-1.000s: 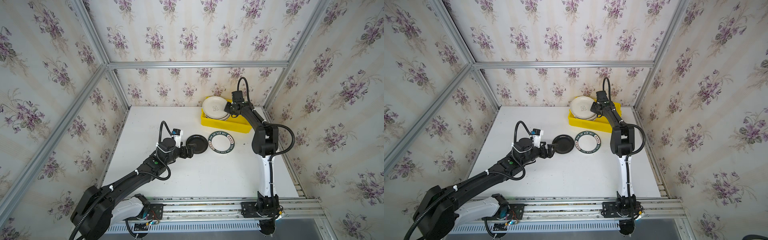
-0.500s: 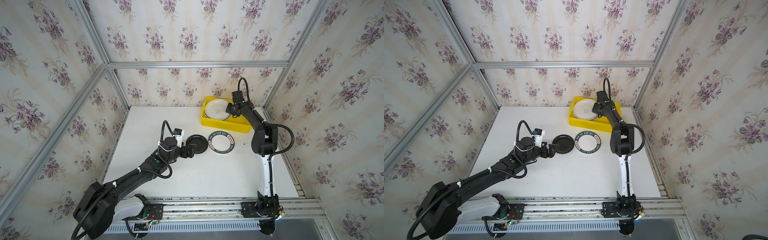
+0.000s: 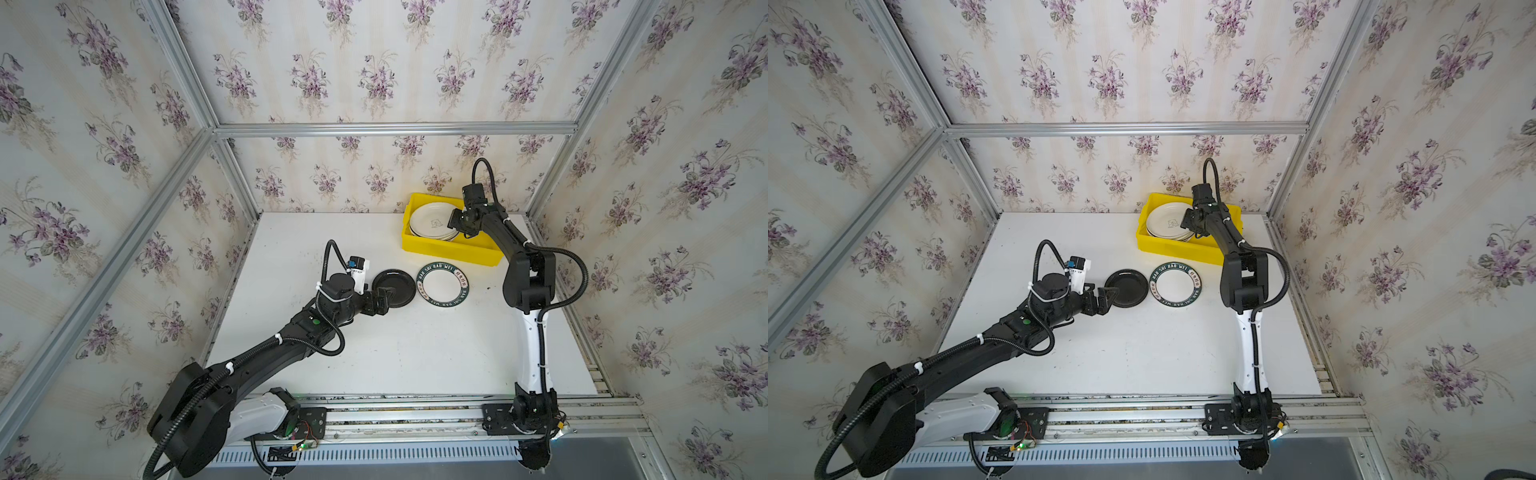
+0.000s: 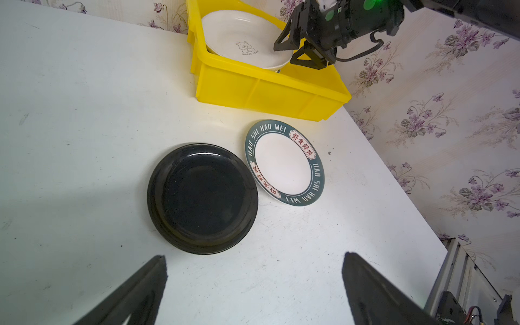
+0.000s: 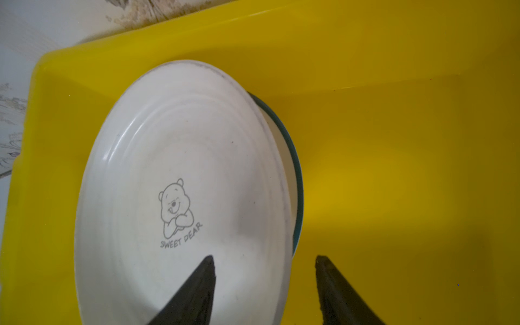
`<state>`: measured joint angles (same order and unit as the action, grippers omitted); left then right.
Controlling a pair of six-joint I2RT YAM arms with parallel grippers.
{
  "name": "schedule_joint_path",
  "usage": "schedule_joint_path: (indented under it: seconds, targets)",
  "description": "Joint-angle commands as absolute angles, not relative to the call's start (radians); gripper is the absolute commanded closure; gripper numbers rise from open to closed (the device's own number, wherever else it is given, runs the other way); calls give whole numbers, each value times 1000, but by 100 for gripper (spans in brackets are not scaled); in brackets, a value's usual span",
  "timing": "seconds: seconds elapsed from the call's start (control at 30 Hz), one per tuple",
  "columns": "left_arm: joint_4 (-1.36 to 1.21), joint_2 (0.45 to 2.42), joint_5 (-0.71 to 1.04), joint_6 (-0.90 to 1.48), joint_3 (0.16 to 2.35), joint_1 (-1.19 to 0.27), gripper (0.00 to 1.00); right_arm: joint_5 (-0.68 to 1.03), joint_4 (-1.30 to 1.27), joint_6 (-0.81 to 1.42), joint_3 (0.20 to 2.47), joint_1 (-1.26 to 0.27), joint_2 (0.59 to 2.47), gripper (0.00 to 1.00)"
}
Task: Place the plates into the plastic bin on the countertop
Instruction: 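Open right gripper and move it back to the green-rimmed plate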
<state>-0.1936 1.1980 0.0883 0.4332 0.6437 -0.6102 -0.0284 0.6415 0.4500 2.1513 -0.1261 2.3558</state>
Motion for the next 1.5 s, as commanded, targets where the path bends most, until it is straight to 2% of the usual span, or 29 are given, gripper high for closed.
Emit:
schedule_joint_path:
  seconds: [0.0, 0.17, 0.4, 0.53, 0.67, 0.8, 0.9, 1.03, 1.2, 1.47]
  targets:
    - [-212, 1195, 97, 422, 649, -610, 1, -37, 575, 418, 2095, -123, 2273, 30]
    - [-212, 1195, 98, 428, 649, -609, 1, -63, 456, 398, 1882, -123, 2071, 23]
    - [-228, 1194, 136, 456, 645, -610, 1, 7, 344, 431, 1573, -123, 1768, 24]
    - [-231, 1212, 132, 454, 647, -608, 1, 143, 235, 508, 1273, -126, 1542, 25]
    - [-230, 1222, 136, 453, 656, -607, 1, 142, 122, 584, 954, -133, 1296, 25]
    - [-233, 1271, 142, 455, 661, -606, 1, 116, 133, 622, 789, -137, 1117, 24]
    - [-233, 1272, 145, 456, 662, -606, 1, 123, 117, 667, 679, -135, 1023, 20]
    - [-236, 1260, 149, 451, 657, -603, 1, 172, 26, 705, 526, -136, 976, 20]
    - [-239, 1255, 150, 453, 653, -600, 1, 187, 14, 733, 442, -132, 1000, 20]
    - [-239, 1257, 160, 465, 655, -597, 1, 247, -278, 885, 331, -132, 1155, 20]
